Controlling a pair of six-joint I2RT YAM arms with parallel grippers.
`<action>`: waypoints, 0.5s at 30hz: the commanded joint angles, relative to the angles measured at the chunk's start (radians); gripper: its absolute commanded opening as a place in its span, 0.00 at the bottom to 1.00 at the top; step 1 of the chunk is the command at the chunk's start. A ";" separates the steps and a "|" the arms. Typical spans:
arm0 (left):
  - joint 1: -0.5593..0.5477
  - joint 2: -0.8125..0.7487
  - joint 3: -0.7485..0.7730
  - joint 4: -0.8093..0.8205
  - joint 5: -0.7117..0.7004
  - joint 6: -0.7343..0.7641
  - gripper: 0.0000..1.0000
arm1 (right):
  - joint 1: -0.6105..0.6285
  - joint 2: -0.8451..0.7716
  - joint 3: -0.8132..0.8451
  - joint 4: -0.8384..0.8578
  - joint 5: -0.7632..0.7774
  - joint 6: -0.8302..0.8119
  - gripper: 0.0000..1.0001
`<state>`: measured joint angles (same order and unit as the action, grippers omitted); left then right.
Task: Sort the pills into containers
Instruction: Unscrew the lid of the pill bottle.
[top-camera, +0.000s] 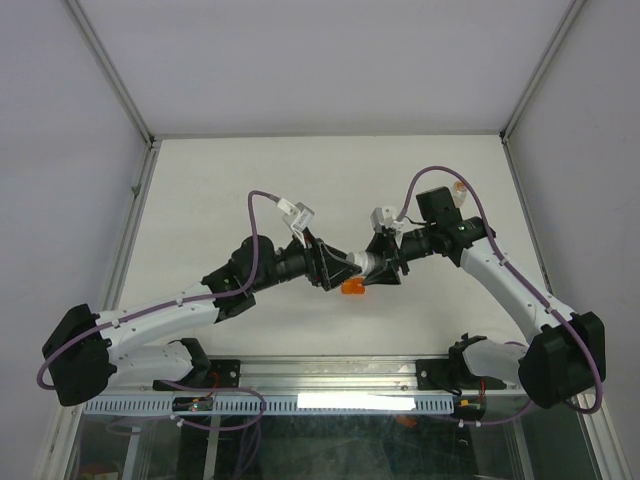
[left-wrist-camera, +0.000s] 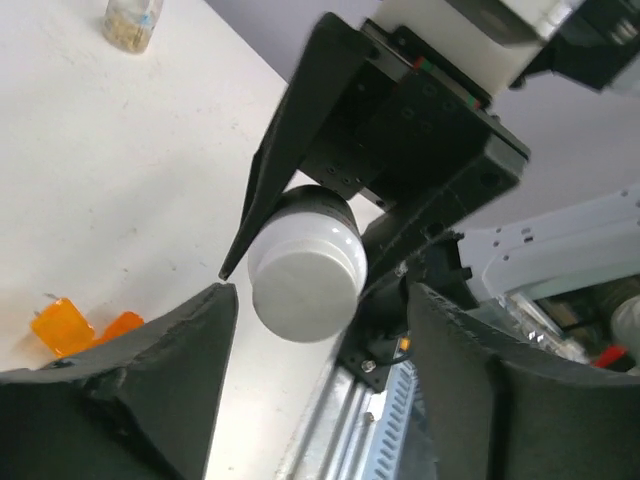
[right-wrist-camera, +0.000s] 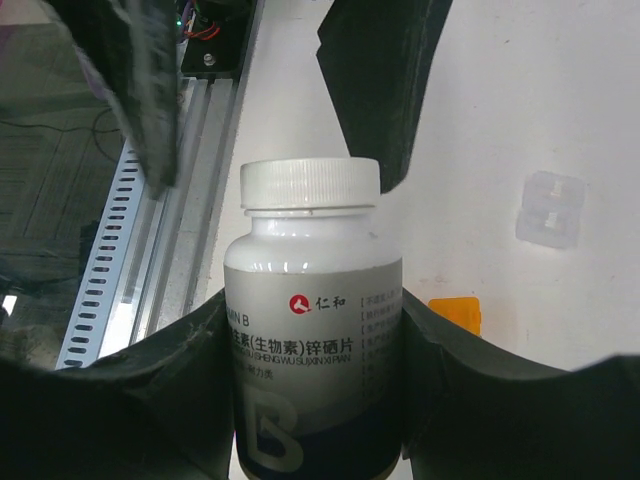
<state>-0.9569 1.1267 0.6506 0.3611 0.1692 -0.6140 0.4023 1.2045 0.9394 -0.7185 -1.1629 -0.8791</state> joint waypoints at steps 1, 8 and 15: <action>-0.017 -0.084 -0.023 0.135 0.062 0.174 0.81 | -0.009 -0.025 0.040 0.042 0.000 0.011 0.00; -0.013 -0.201 -0.110 0.172 0.222 0.767 0.99 | -0.008 -0.025 0.043 -0.019 -0.030 -0.070 0.00; -0.013 -0.083 -0.048 0.083 0.357 1.205 0.99 | -0.006 -0.027 0.043 -0.055 -0.051 -0.124 0.00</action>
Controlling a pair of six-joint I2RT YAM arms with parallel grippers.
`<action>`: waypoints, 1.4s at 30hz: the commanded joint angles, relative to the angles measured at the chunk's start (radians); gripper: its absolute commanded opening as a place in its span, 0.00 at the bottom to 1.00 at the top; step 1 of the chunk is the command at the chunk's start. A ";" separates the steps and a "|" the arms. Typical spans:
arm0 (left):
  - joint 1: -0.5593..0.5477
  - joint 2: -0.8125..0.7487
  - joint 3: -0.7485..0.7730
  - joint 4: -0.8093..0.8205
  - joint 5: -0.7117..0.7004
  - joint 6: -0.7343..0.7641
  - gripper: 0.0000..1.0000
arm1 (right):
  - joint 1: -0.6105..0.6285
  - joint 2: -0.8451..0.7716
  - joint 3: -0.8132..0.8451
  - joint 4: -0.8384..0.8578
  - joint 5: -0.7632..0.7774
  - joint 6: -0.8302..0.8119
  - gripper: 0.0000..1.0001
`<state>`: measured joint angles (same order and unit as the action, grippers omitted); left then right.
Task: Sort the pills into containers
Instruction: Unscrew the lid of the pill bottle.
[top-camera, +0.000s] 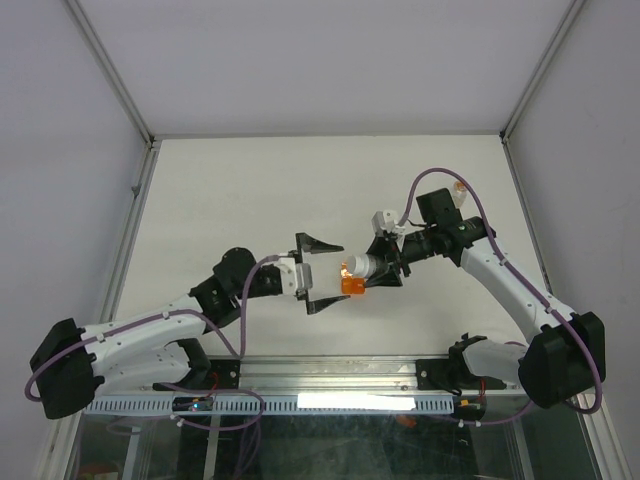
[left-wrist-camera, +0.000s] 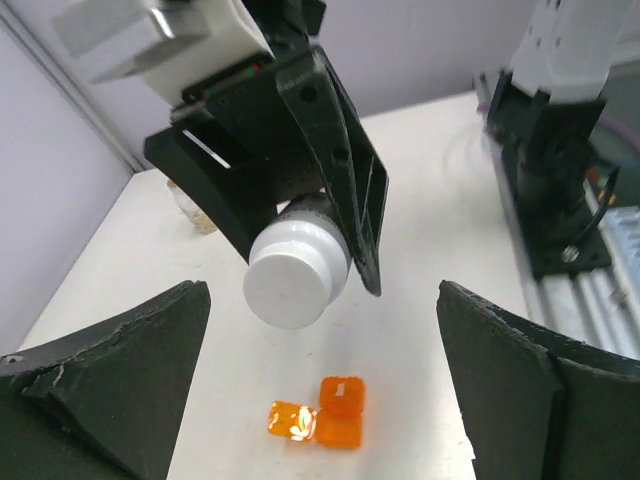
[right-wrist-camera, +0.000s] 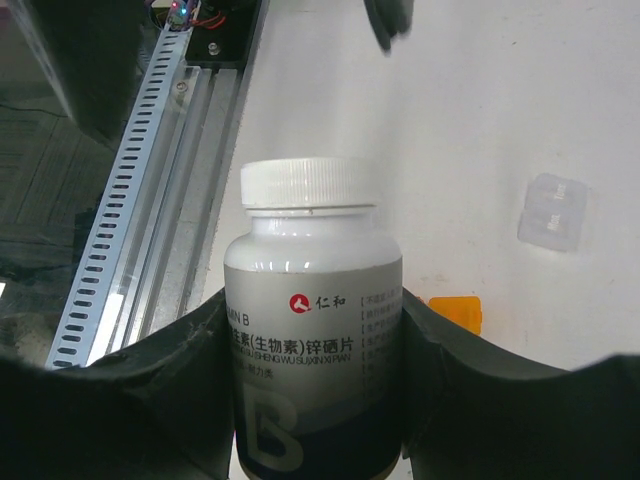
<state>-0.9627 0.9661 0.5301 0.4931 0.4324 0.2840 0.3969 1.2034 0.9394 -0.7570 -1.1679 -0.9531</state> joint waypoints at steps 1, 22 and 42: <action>-0.007 0.109 0.101 -0.075 0.094 0.322 0.98 | 0.000 -0.026 0.043 -0.016 -0.044 -0.050 0.00; -0.002 0.210 0.174 -0.068 0.091 0.298 0.62 | 0.007 -0.012 0.047 -0.027 -0.038 -0.056 0.00; 0.033 0.233 0.257 -0.157 0.098 0.016 0.00 | 0.014 -0.018 0.052 -0.006 -0.003 -0.028 0.00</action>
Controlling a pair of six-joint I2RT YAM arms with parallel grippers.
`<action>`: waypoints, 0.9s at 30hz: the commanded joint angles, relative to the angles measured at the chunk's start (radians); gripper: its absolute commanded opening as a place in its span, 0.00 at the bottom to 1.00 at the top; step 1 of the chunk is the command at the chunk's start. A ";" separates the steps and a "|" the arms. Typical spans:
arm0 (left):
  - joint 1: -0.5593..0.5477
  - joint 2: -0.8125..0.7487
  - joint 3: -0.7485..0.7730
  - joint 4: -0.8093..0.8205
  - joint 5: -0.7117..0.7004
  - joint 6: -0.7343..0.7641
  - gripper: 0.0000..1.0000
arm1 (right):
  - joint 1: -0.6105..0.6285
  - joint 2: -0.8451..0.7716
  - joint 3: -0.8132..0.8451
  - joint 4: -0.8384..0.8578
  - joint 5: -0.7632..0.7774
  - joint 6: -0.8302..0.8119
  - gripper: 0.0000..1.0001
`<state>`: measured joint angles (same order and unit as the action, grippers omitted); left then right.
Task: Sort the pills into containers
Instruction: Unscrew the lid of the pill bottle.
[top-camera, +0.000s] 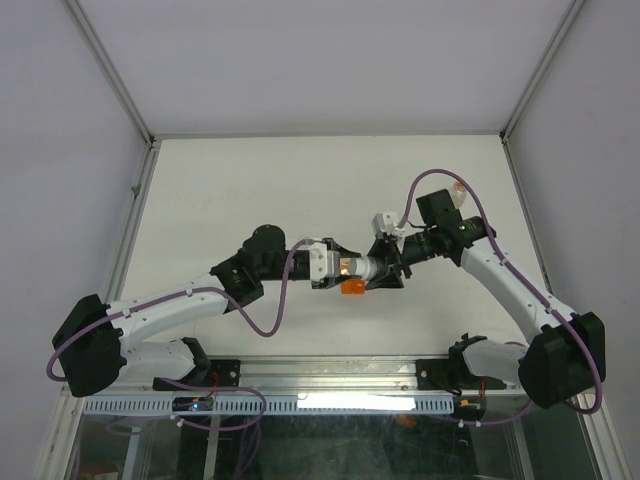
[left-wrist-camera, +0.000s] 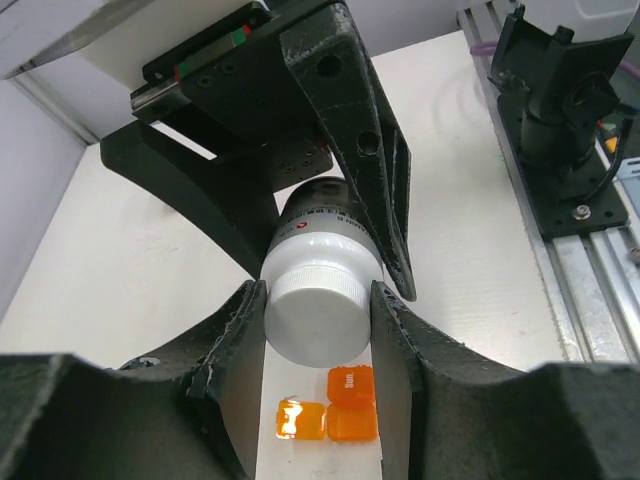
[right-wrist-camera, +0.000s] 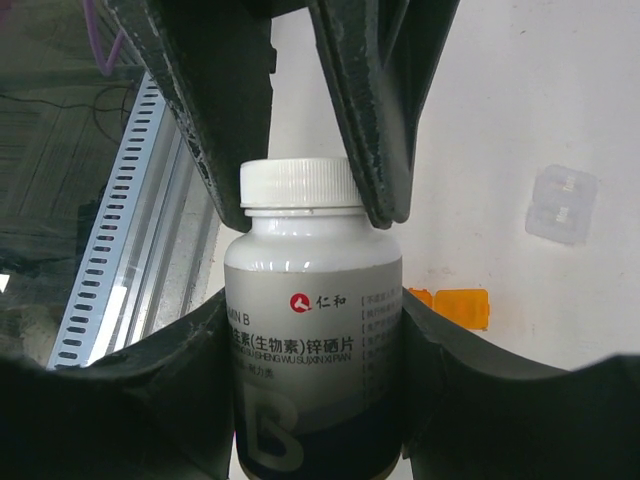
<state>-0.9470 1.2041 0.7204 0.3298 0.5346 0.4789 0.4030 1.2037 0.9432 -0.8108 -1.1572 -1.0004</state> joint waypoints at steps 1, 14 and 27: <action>0.017 -0.009 0.071 -0.001 -0.018 -0.248 0.00 | 0.007 -0.022 0.046 0.066 0.005 0.039 0.00; -0.001 -0.026 -0.003 0.099 -0.326 -1.209 0.03 | 0.007 -0.037 0.031 0.173 0.075 0.164 0.00; 0.016 -0.244 -0.249 0.392 -0.319 -0.678 0.99 | 0.005 -0.024 0.038 0.106 0.019 0.090 0.00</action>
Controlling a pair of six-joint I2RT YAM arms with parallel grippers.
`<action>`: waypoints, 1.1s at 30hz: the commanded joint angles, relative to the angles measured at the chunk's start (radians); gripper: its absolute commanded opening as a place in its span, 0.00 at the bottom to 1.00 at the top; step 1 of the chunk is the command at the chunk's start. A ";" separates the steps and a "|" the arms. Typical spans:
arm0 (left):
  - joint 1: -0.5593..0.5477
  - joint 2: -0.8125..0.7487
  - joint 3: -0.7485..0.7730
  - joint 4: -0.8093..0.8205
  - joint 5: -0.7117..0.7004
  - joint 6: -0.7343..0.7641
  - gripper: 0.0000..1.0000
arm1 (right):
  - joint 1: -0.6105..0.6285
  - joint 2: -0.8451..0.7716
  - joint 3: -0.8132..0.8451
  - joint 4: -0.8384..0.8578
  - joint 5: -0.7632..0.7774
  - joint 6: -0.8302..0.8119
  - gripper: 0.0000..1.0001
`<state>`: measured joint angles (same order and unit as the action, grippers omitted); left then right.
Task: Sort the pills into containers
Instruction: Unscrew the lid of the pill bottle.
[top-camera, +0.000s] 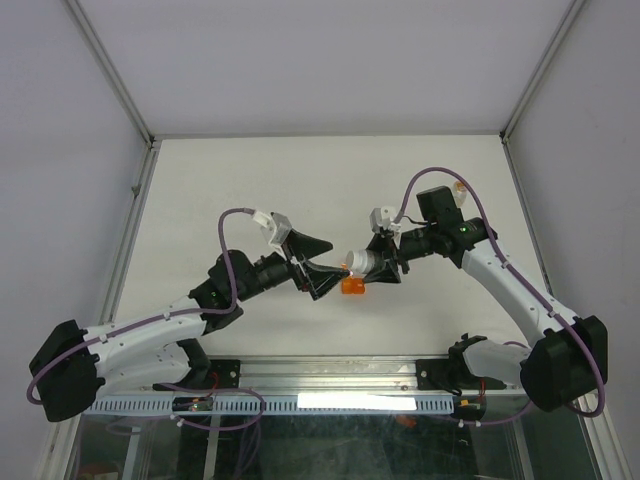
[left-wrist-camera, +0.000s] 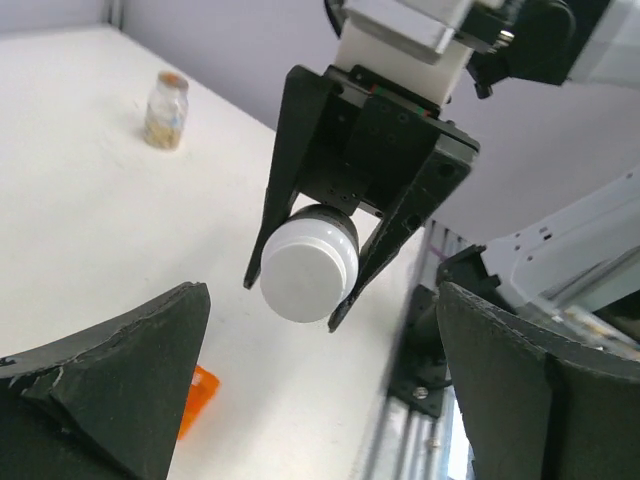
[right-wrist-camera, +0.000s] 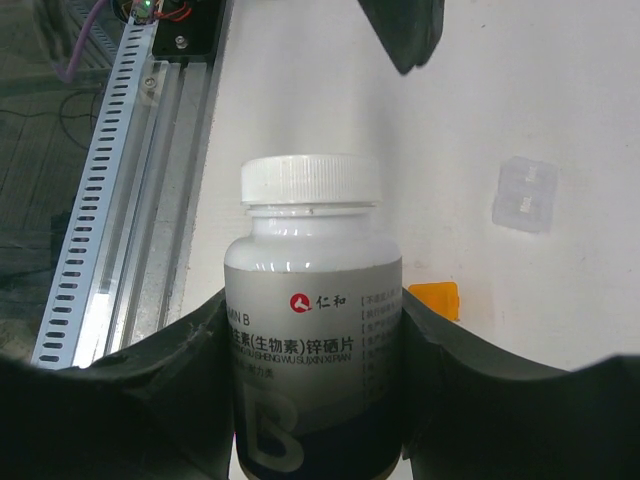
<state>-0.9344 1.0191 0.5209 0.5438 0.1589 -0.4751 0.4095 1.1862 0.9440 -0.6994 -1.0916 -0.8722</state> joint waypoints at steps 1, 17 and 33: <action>0.003 -0.065 -0.056 0.183 0.121 0.374 0.99 | -0.001 -0.004 0.037 -0.012 -0.050 -0.046 0.00; 0.008 0.155 0.137 -0.025 0.304 0.933 0.87 | 0.001 0.014 0.045 -0.055 -0.072 -0.092 0.00; 0.008 0.181 0.196 -0.112 0.353 0.926 0.41 | 0.000 0.011 0.048 -0.060 -0.080 -0.096 0.00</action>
<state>-0.9340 1.1980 0.6617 0.4328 0.4808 0.4343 0.4091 1.2057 0.9443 -0.7635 -1.1248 -0.9520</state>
